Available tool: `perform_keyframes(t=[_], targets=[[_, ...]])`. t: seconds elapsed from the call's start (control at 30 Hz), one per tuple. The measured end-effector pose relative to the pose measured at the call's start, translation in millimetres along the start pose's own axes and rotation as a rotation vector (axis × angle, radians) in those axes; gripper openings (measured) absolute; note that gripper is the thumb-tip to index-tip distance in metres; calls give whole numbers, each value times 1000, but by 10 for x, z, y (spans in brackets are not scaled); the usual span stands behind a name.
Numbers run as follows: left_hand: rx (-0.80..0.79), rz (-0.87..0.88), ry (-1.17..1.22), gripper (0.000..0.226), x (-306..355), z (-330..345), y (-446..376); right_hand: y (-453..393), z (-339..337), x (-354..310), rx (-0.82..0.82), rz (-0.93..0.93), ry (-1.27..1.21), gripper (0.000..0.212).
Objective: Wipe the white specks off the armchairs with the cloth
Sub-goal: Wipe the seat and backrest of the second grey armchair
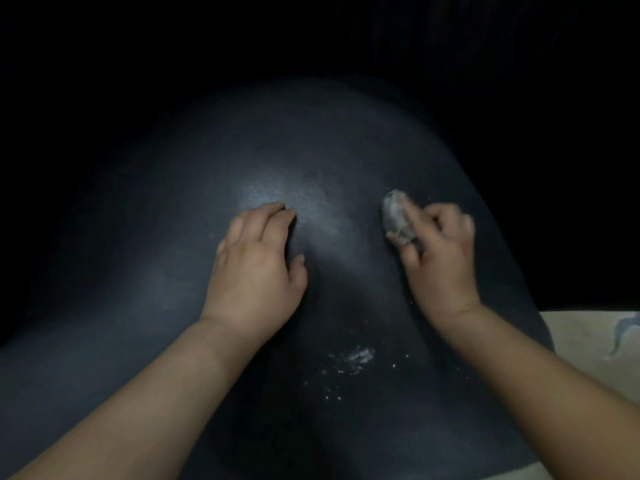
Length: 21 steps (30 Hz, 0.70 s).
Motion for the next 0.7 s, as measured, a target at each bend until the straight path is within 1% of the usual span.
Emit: perform_keyframes(t=[0.07,0.1,0.13,0.17,0.27,0.3,0.33,0.37,0.43,0.5,0.53,0.57,0.6,0.67,0.7], targets=[[0,15,-10,57,41,28,-43,-176,-8,201,42,175,-22,55],[1,23,-16,57,67,42,-62,-224,5,207,65,229,-46,53],[-1,28,-22,57,94,60,-74,-223,18,140,84,240,-66,50],[-4,33,-28,57,127,79,-84,-173,32,16,84,195,-75,50],[-11,58,-40,58,244,137,-98,239,60,-331,-55,-94,-63,55],[-9,64,-40,58,272,153,-100,359,34,-302,-80,-132,-58,54],[-4,66,-39,58,290,164,-105,402,-5,-186,-80,-118,-56,53],[4,64,-38,58,293,169,-108,371,-44,-29,-61,-65,-54,56],[16,63,-46,58,289,173,-115,157,-99,275,-5,125,-35,61],[22,75,-59,57,283,178,-118,-152,-66,448,53,308,-65,56],[23,80,-62,57,280,184,-118,-267,-34,424,78,348,-91,53],[24,82,-64,57,277,185,-118,-325,3,316,98,329,-107,52],[25,81,-65,57,274,188,-119,-315,37,155,94,260,-115,53],[29,81,-69,57,276,191,-120,-84,99,-178,0,42,-124,58],[29,81,-70,57,276,191,-121,71,98,-269,-51,-37,-124,58]])
Point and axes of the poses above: each hand's wrist, its own y-axis away from the middle knuckle, its own z-axis out of the palm, x = y × z, the point moved 5 cm from there along -y, towards the middle knuckle, and after that the axes turned 4 degrees about y, right-handed, at the moved point
